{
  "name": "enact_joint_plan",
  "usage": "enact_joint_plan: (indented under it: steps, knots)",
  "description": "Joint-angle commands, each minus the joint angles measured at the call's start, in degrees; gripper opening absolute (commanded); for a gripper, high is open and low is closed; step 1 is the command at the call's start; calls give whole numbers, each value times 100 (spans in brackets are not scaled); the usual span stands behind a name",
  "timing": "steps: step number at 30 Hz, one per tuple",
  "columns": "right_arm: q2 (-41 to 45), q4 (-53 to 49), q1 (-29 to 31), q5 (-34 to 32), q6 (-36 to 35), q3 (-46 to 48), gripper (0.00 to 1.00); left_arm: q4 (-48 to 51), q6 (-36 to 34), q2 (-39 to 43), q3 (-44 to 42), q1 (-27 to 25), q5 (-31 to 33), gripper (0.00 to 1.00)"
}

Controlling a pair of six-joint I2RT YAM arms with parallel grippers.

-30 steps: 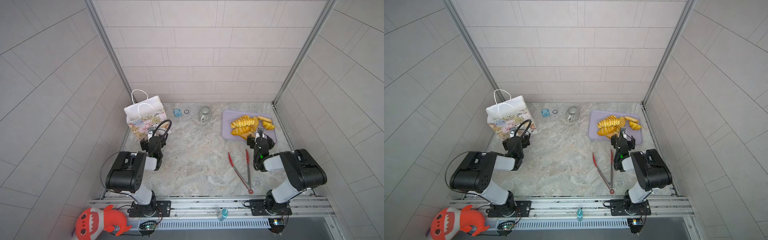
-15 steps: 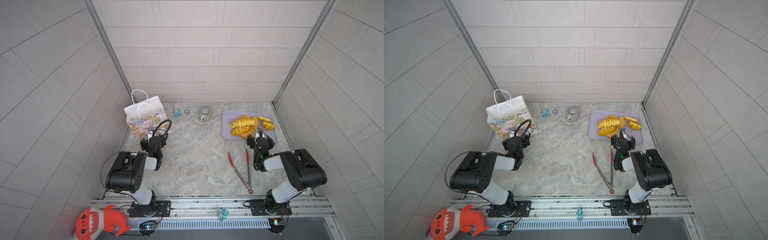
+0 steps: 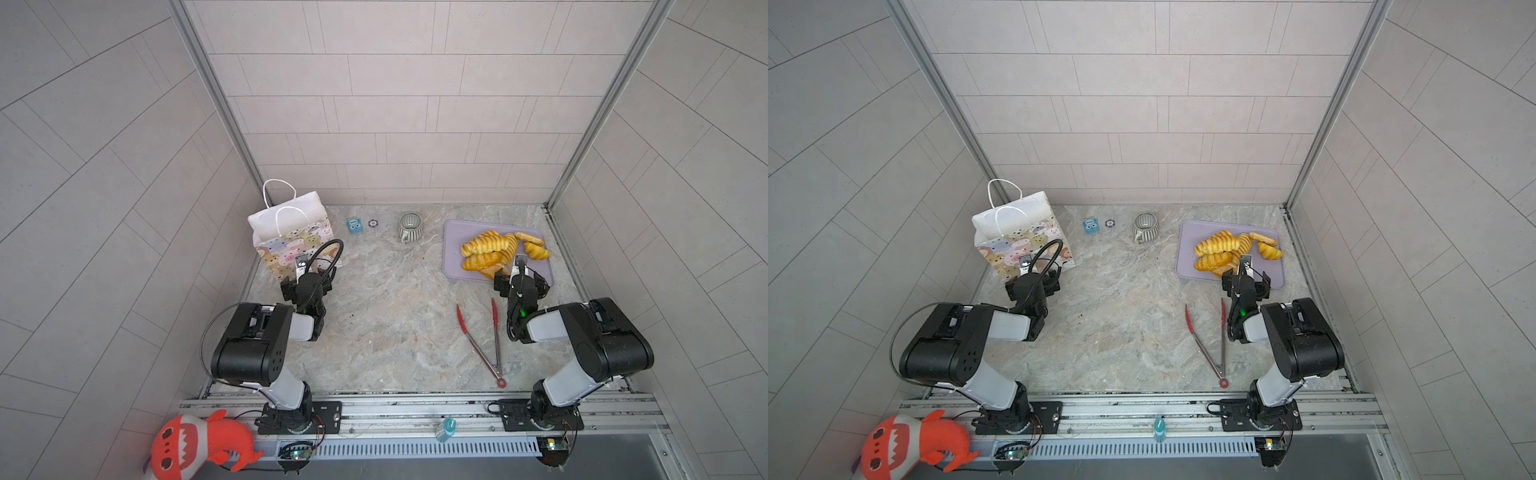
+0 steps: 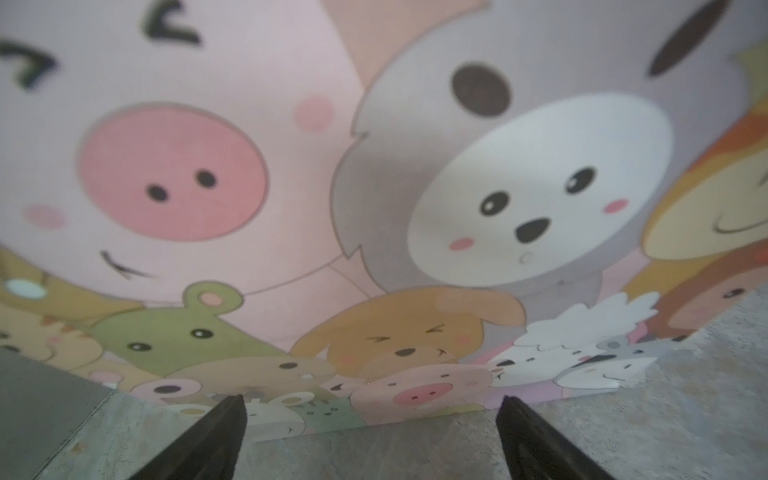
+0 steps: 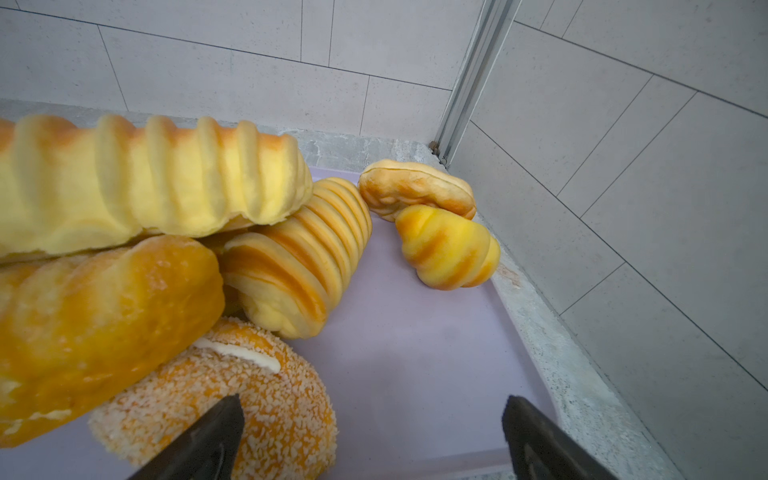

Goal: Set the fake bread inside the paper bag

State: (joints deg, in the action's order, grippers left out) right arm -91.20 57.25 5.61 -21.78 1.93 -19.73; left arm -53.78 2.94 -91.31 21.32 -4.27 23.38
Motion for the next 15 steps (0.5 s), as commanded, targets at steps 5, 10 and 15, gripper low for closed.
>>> enact_joint_plan:
  steps: [5,10,15]
  knots:
    - [378,-19,-30,-87,128,101,99,130,59,539,-42,-19,175,100]
    - [1651,-1106,-16,-348,186,76,99,1322,333,1637,149,-14,769,100]
    - [3463,-3293,-16,-619,1115,-288,99,3608,1468,2991,764,-14,1366,100]
